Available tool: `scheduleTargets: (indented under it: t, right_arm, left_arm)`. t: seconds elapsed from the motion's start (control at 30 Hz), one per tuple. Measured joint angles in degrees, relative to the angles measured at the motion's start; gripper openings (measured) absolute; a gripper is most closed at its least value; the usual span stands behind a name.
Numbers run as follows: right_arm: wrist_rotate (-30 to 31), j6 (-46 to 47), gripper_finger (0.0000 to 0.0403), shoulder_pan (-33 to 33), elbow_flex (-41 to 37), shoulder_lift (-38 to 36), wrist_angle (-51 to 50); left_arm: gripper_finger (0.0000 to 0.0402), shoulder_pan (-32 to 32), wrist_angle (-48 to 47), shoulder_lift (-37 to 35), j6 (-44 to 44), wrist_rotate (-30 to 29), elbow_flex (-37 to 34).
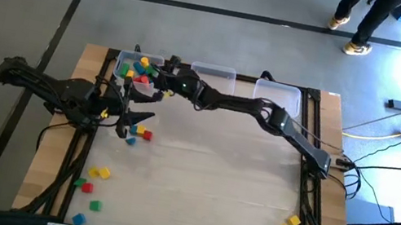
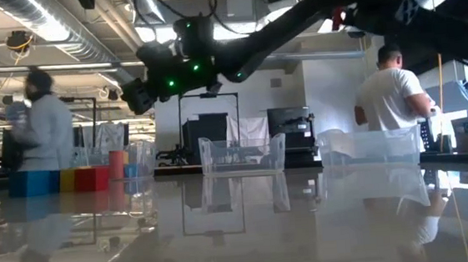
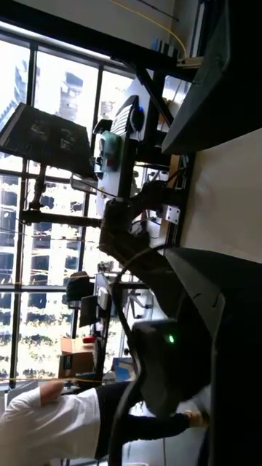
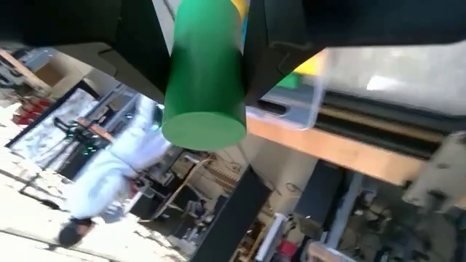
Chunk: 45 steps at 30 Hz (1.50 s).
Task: Sort blocks by size
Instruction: Put the cylindrical green block into the left transparent bin, then put the cylindrical light green block into the left transparent bin
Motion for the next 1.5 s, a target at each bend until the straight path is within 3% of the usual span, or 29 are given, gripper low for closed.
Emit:
scheduleTargets:
  t: [0.2,0.43,0.87,1.13,1.5]
  right_arm:
    - [-1.0,1.35,0.0147,-1.82,8.36,6.21,-0.65]
    - [-1.19,2.73,0.0154,-2.39,9.24,7.61,-0.99]
    - [-1.37,2.57,0.0242,-2.28,9.24,7.39,-3.38]
    - [-3.45,-1.74,0.0252,-2.37,9.24,-0.06,-14.34]
    - [-3.17,-11.16,0.0253,-1.26,9.24,-17.27,-43.67]
  left_arm:
    - [0.0219,0.0,-0.29,0.02,0.14,0.01,0.0]
    - [0.0219,0.0,-0.31,0.02,0.83,0.02,0.0]
    - [0.0219,0.0,-0.14,0.02,1.24,0.02,0.0]
    - [0.0219,0.0,-0.35,0.02,0.15,0.04,0.0]
    - [0.0219,0.0,-0.38,0.02,-0.35,0.04,0.0]
